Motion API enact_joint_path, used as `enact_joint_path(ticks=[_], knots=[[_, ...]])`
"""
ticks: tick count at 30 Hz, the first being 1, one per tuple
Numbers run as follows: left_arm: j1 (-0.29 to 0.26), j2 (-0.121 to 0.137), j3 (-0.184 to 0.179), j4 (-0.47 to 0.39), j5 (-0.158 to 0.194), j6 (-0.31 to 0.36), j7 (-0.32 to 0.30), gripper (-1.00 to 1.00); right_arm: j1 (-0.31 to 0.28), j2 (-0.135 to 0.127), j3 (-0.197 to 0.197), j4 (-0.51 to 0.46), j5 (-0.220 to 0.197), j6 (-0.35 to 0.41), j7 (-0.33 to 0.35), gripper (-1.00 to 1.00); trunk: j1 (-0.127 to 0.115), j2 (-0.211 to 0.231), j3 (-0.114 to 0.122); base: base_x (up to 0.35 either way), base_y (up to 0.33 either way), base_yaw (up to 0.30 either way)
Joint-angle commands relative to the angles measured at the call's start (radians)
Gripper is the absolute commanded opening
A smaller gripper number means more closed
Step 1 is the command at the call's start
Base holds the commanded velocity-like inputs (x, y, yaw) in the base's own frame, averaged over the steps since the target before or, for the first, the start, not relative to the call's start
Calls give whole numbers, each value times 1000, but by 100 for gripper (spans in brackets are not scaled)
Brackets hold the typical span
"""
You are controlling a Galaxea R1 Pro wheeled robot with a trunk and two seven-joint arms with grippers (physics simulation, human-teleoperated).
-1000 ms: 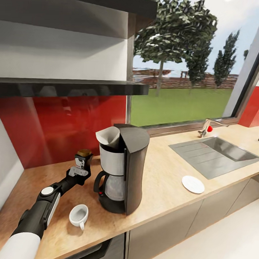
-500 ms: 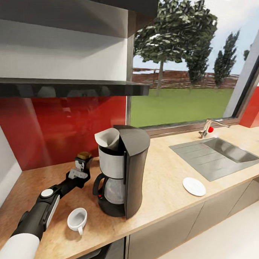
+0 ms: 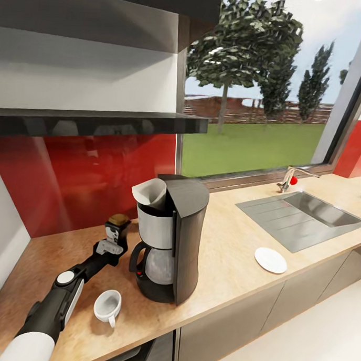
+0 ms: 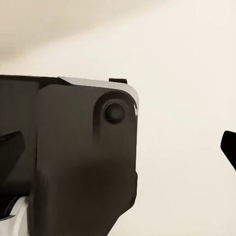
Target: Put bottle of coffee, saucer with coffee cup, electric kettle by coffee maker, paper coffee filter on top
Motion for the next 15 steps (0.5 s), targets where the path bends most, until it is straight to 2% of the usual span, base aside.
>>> enact_joint_path(ticks=[1,12,13,15], knots=[[-1,-3,4,1,-11,-8,-4,-100,0,0,0,-1,7,0,-6,100,1,-2,-2,0,0,0],[-1,-4,5,16,-9,-6,-2,-100,0,0,0,-1,7,0,-6,100,1,-2,-2,0,0,0],[-1,-4,5,32,-9,-8,-2,100,0,0,0,-1,7,0,-6,100,1,-2,-2,0,0,0],[-1,-4,5,46,-7,-11,-2,100,0,0,0,-1,7,0,-6,100,1,-2,-2,0,0,0]])
